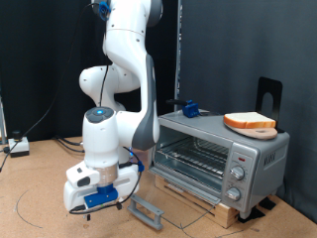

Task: Make a piece of toast with the oven

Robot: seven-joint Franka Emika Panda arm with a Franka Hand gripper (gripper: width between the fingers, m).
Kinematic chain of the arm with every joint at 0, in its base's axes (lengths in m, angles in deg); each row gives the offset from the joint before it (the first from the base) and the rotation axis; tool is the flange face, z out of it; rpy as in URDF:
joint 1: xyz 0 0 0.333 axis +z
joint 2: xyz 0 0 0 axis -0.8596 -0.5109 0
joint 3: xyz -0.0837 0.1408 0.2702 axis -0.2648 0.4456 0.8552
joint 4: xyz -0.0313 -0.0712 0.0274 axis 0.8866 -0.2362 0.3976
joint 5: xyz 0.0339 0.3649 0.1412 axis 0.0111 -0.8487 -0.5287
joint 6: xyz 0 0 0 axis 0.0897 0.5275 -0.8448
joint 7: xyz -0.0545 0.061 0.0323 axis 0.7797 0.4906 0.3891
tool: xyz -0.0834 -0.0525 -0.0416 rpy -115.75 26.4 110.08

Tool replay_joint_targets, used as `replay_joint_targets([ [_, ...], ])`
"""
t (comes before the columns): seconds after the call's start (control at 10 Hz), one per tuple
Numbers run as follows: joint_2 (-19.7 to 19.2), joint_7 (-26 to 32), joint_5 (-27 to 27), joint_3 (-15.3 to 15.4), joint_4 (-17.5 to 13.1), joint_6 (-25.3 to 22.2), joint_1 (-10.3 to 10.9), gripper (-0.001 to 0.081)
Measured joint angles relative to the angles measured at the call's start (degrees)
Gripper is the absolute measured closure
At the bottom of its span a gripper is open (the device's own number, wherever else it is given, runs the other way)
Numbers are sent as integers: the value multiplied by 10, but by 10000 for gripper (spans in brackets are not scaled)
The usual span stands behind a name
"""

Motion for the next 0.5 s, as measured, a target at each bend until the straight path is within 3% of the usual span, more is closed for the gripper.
replay_joint_targets([
  [0.3,21,31,-19,7,1,-38,-12,-3],
  [0.5,58,120,-104,27,-9,-128,-32,-3],
])
